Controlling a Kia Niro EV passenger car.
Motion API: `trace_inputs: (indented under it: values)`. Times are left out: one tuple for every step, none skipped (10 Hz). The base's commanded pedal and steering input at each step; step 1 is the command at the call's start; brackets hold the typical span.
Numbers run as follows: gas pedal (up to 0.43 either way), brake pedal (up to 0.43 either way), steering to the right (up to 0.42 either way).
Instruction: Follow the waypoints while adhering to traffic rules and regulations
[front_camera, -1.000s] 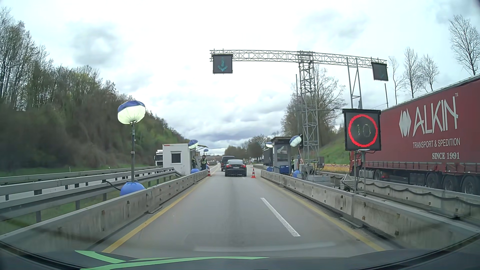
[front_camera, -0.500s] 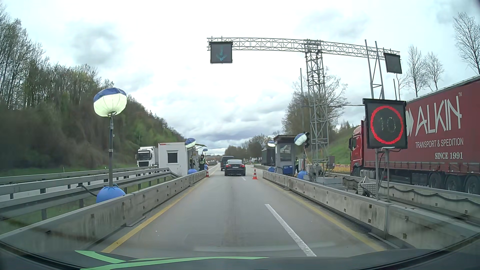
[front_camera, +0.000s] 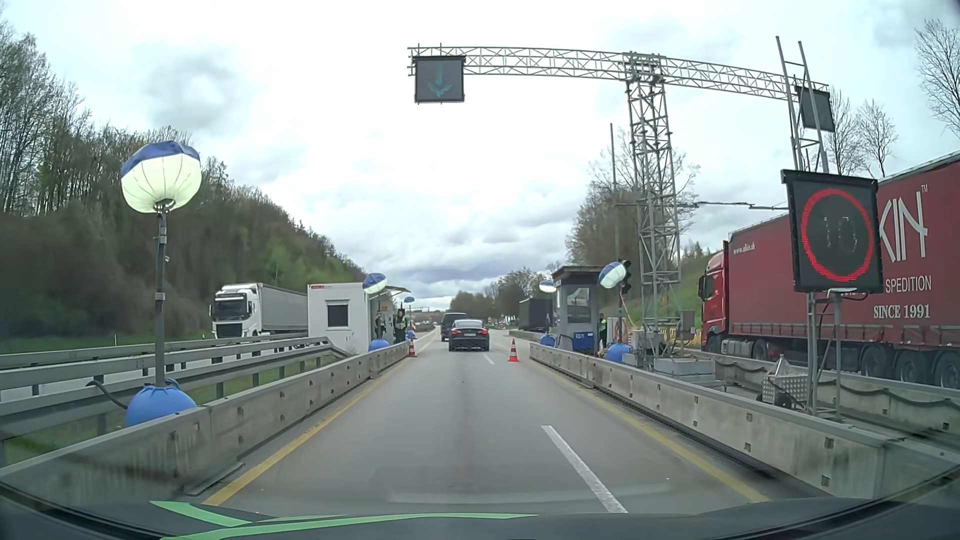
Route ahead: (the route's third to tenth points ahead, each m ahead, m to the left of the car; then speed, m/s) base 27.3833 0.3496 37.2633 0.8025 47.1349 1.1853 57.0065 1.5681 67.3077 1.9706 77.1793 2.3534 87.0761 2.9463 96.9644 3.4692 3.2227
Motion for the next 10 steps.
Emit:
trace_inputs:
  values:
    - [0.000,0.000,-0.012]
    - [0.000,0.000,-0.013]
    - [0.008,0.000,-0.014]
    - [0.008,0.000,-0.016]
    - [0.008,0.000,-0.018]
    - [0.008,0.000,-0.018]
    - [0.008,0.000,-0.018]
    - [0.020,0.000,-0.018]
    - [0.020,0.000,-0.018]
    - [0.020,0.000,-0.018]
